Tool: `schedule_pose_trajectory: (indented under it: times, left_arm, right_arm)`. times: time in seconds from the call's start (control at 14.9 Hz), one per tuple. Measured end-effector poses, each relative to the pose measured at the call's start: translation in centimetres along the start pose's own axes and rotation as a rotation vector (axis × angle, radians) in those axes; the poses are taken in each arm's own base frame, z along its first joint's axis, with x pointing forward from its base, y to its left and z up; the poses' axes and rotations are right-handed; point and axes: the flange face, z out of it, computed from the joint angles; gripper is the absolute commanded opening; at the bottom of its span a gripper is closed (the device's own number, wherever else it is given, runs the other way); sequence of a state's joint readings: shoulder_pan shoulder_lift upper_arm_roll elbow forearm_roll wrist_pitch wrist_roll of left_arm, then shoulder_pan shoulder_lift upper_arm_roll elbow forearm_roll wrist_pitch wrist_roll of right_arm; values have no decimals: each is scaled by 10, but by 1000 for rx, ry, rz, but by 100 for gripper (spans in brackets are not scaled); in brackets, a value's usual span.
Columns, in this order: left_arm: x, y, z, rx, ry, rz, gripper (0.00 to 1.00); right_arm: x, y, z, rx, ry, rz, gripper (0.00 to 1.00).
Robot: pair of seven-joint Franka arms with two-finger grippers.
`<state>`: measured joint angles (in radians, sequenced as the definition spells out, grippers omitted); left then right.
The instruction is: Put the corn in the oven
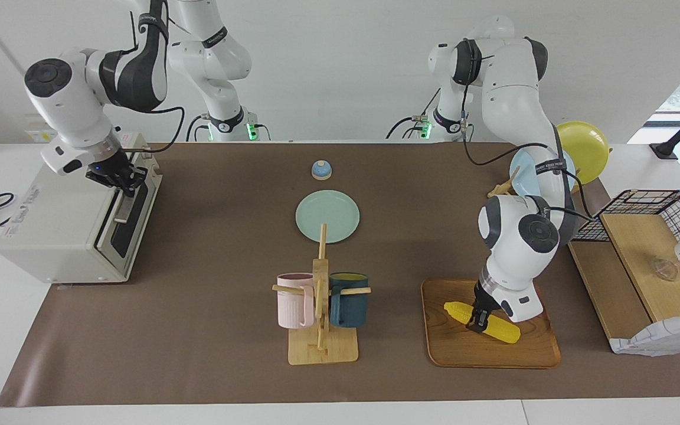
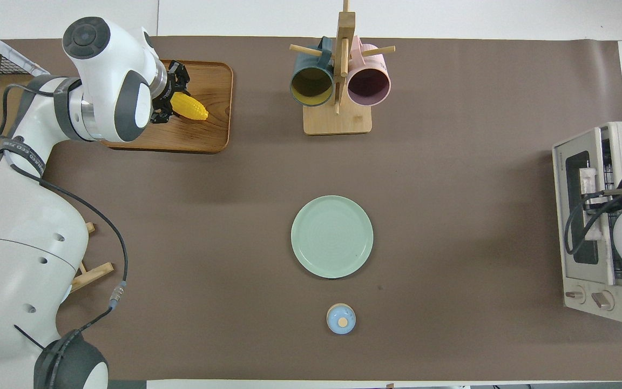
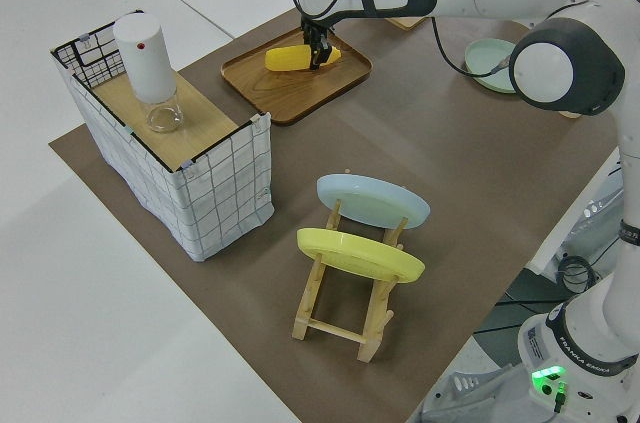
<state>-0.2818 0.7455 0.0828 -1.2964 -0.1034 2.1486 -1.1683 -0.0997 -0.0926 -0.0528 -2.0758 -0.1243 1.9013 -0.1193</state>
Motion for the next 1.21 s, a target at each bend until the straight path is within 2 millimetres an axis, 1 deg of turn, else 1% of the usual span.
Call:
schedule_pose_trajectory:
  times: [0.2,0.34,0.4,0.47,0.54,0.61,0.67,0.74,0.81,0.87,0.94,1.01,1.21]
  left_arm:
    - [1,1,-3,-2,7,4,0]
    - [0,1,-14,16,30,27,0]
    - [-4,3,-28,18,40,43,0]
    - [-13,7,-46,6,45,59,0]
    - [-27,11,-72,-9,47,78,0]
    - [-43,13,-97,-14,43,99,0]
    - [-64,12,-121,-6,34,126,0]
    - [-87,10,-141,9,22,163,0]
    - [-112,6,-155,21,12,204,0]
    - [-137,2,-164,29,3,243,0]
    - [-163,-4,-168,38,-7,283,0]
    - [-191,-11,-167,50,-17,325,0]
    - [-281,-36,-152,53,-37,461,0]
  right_arm:
    - [3,-32,12,8,5,-22,0]
    - [7,-53,26,26,2,-30,0]
    - [10,-63,35,34,-3,-35,0]
    - [13,-71,43,42,-3,-36,0]
    - [15,-77,52,46,0,-41,0]
    - [18,-82,60,46,9,-45,0]
    - [20,-86,66,48,13,-48,0]
    - [21,-90,71,48,15,-51,0]
    - [21,-92,74,48,20,-54,0]
    - [20,-94,77,49,27,-57,0]
    - [20,-95,81,50,32,-58,0]
    - [19,-97,84,51,39,-60,0]
    - [19,-102,95,62,50,-53,0]
